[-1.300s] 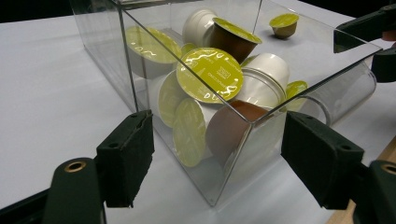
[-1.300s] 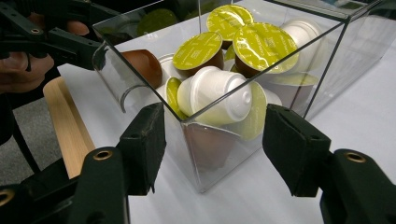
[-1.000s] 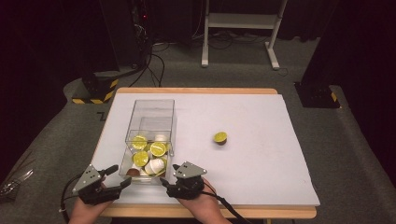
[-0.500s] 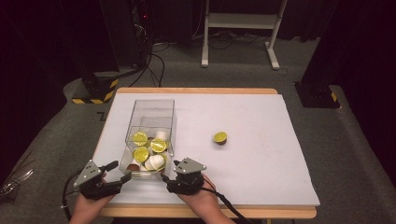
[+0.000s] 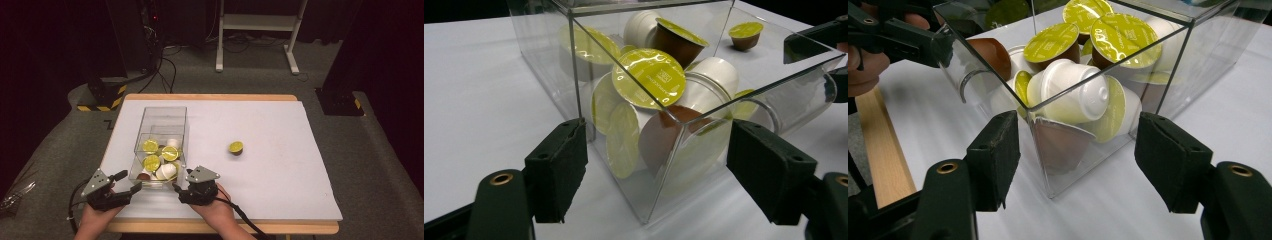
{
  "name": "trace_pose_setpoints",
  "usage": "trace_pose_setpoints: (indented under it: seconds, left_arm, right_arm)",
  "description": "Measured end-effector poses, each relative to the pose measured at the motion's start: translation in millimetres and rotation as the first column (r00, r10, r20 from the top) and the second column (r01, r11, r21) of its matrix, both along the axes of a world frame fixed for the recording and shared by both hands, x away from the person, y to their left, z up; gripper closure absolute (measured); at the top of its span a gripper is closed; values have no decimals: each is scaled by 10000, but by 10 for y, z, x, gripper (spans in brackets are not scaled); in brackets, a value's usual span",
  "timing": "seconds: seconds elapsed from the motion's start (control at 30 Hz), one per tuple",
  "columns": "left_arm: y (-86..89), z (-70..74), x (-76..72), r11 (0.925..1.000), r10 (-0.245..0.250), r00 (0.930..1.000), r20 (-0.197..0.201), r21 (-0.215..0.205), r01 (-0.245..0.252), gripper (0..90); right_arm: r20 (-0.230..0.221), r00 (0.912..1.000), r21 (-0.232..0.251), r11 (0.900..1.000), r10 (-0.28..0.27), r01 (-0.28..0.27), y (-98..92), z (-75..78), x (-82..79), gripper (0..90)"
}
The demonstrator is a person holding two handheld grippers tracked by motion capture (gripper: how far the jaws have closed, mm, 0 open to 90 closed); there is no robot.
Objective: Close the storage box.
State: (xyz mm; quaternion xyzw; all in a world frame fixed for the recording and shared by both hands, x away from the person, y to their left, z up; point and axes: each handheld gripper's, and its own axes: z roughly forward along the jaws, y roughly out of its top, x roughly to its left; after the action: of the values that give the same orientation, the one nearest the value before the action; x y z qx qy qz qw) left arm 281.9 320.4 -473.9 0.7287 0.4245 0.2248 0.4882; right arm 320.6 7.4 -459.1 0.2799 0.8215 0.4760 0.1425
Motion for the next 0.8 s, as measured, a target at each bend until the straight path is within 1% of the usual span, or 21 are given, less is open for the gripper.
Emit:
trace_pose_setpoints:
  seconds: [0.07,0.17,0.23,0.33,0.37,0.4,0.47,0.63,0.7,0.73,0.77,0.8]
  left_arm:
    - [5,1,4,9999,70,10000,8,76,-70,248]
    - [13,1,13,9999,120,9999,-56,21,-120,245]
    - [10,10,38,9998,140,9999,-6,151,-140,241]
    - [-2,15,47,9996,230,9997,-11,189,-229,240]
    - [-2,15,47,9996,230,9997,-11,189,-229,237]
    - [4,10,57,9996,261,9997,-21,147,-261,234]
    - [7,0,76,9996,295,9995,-134,12,-295,231]
    - [9,-12,141,9994,298,9994,-154,179,-295,218]
    - [9,-14,155,9995,288,9994,-180,165,-285,217]
    - [10,-20,176,9993,325,9993,-202,190,-321,216]
    - [6,-26,186,9992,392,9989,-242,125,-389,216]
    - [11,-28,204,9991,394,9989,-238,177,-390,216]
  right_arm:
    - [-12,10000,-10,10000,-49,49,-3,-4,15,344]
    - [-4,9999,-39,9999,-108,108,-9,-9,33,341]
    - [-18,9998,-39,9998,-175,175,-15,-14,55,322]
    - [-64,9996,16,9996,-264,265,-21,-21,84,305]
    - [-64,9996,16,9996,-264,265,-21,-21,84,305]
    - [-157,9993,75,9994,-334,335,-22,-26,105,287]
    - [-147,9992,64,9993,-366,367,-19,-27,125,267]
    - [58,9986,-3,9986,-529,529,-12,-30,168,243]
    - [88,9984,-6,9984,-564,564,-9,-30,174,243]
    - [186,9983,4,9985,-553,553,-5,-35,198,243]
    - [196,9983,17,9985,-544,543,-6,-38,209,243]
    - [180,9982,60,9983,-572,571,-5,-41,222,243]
